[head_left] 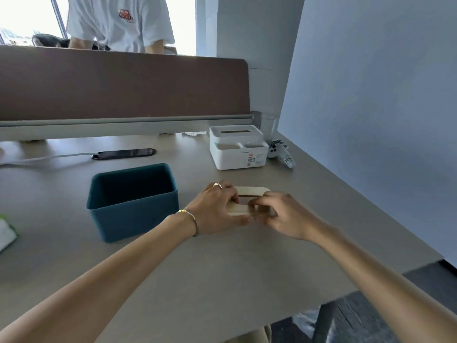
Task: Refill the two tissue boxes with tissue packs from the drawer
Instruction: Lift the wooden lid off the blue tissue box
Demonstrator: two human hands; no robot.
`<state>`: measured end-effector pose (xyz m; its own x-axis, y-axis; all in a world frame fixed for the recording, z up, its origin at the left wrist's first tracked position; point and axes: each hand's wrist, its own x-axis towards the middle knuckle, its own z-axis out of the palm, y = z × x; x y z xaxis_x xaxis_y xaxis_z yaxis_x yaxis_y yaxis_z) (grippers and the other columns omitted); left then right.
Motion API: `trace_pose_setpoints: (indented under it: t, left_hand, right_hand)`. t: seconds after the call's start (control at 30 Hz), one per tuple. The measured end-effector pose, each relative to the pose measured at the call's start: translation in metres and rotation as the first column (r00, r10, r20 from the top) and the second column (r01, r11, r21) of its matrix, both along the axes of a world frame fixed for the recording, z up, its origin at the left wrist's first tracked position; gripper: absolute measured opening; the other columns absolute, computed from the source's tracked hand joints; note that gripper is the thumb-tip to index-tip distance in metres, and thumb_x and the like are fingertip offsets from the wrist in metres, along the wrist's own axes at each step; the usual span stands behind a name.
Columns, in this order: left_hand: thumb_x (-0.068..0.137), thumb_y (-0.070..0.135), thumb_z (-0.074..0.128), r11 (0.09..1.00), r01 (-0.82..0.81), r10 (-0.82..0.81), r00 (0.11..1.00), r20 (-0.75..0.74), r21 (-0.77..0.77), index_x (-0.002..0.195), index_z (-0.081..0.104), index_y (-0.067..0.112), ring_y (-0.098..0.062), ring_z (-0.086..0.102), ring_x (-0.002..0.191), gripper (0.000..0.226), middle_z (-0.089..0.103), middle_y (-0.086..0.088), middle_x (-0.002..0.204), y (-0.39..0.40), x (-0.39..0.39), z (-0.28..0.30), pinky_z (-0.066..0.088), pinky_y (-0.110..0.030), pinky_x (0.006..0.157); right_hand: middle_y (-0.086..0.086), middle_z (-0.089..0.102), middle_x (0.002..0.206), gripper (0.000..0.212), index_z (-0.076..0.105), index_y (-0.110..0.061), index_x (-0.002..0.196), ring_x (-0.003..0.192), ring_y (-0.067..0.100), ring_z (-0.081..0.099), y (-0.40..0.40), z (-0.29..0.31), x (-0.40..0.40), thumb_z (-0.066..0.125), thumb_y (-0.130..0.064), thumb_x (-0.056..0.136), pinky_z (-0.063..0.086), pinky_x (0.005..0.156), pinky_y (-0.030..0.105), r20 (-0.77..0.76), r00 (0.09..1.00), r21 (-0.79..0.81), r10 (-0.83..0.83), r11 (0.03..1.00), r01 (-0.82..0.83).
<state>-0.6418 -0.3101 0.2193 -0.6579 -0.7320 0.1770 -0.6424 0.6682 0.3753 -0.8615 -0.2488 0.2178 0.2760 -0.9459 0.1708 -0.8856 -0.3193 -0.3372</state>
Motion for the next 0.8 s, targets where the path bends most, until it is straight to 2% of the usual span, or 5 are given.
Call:
trace_pose_setpoints:
  t: [0.1, 0.23, 0.43, 0.63, 0.8]
  left_hand:
    - [0.077, 0.072, 0.063, 0.999, -0.009, 0.007, 0.999, 0.041, 0.053, 0.104, 0.058, 0.026, -0.019, 0.045, 0.119, 0.053, 0.049, 0.006, 0.127, -0.003, -0.004, -0.014, 0.037, -0.029, 0.097]
    - [0.078, 0.074, 0.062, 0.997, -0.028, 0.022, 0.997, 0.080, 0.068, 0.110, 0.059, 0.026, -0.017, 0.045, 0.123, 0.058, 0.047, 0.004, 0.135, -0.001, -0.004, -0.023, 0.037, -0.032, 0.105]
    - [0.076, 0.078, 0.058, 1.000, -0.017, 0.014, 0.994, 0.111, 0.020, 0.107, 0.051, 0.033, -0.016, 0.048, 0.118, 0.055, 0.049, 0.009, 0.125, 0.003, -0.004, -0.031, 0.042, -0.036, 0.102]
    - [0.080, 0.079, 0.035, 0.987, -0.005, 0.036, 0.981, 0.193, -0.160, 0.136, 0.049, 0.027, -0.022, 0.044, 0.135, 0.078, 0.053, -0.001, 0.141, 0.012, -0.003, -0.014, 0.029, -0.038, 0.115]
    - [0.090, 0.052, 0.054, 0.919, -0.011, 0.083, 0.983, 0.166, -0.394, 0.139, 0.048, 0.026, -0.022, 0.044, 0.136, 0.056, 0.055, -0.001, 0.141, 0.018, 0.012, 0.015, 0.029, -0.036, 0.114]
  right_hand:
    - [-0.017, 0.057, 0.096, 0.038, 0.066, -0.035, 0.111, 0.093, 0.011, 0.059, 0.001, -0.011, -0.003, 0.056, -0.058, 0.083, 0.052, 0.083, 0.041, -0.014, 0.999, 0.036, -0.034, 0.999, 0.035]
    - [-0.014, 0.056, 0.115, 0.058, 0.063, -0.033, 0.124, 0.112, 0.013, 0.056, 0.002, -0.018, -0.002, 0.048, -0.066, 0.079, 0.051, 0.092, 0.039, -0.057, 0.997, 0.051, -0.061, 0.997, 0.064]
    - [-0.012, 0.053, 0.119, 0.052, 0.065, -0.030, 0.121, 0.113, 0.016, 0.054, 0.007, -0.024, 0.002, 0.057, -0.061, 0.081, 0.050, 0.092, 0.040, -0.077, 0.994, 0.040, -0.079, 0.996, 0.083]
    - [-0.015, 0.058, 0.119, 0.056, 0.063, -0.033, 0.122, 0.114, 0.011, 0.054, 0.014, -0.010, 0.006, 0.058, -0.070, 0.081, 0.049, 0.087, 0.034, -0.091, 0.987, -0.089, -0.130, 0.989, 0.122]
    - [-0.010, 0.062, 0.117, 0.055, 0.061, -0.030, 0.128, 0.113, 0.019, 0.058, 0.017, 0.019, 0.026, 0.058, -0.059, 0.081, 0.046, 0.089, 0.032, -0.128, 0.976, -0.255, -0.175, 0.957, 0.138]
